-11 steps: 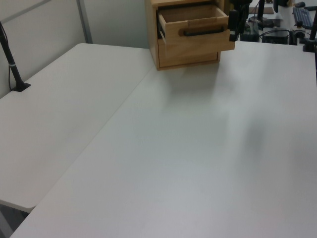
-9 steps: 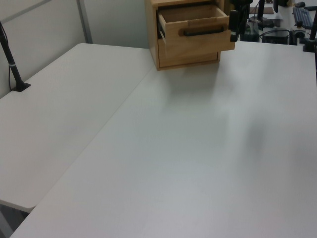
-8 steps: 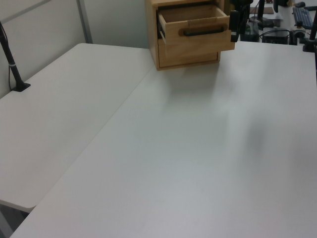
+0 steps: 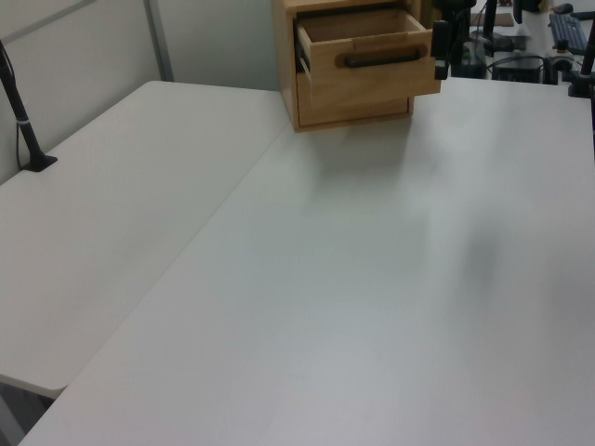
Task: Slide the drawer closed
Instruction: 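Move the gripper toward the open wooden drawer's front panel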
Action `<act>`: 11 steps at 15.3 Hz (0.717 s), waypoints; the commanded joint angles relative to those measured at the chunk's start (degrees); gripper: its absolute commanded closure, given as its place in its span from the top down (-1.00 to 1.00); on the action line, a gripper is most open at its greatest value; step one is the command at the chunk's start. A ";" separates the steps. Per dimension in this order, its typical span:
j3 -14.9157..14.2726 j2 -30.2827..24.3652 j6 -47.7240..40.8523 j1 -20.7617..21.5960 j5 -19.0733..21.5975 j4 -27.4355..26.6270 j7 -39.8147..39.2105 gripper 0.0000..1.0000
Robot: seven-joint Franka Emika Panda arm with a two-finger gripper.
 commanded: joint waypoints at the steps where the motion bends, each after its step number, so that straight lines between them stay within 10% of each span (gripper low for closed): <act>1: -0.38 0.22 -1.78 0.08 0.59 1.09 0.45 0.75; 11: -0.29 4.35 3.14 -0.18 0.33 2.85 36.66 -0.61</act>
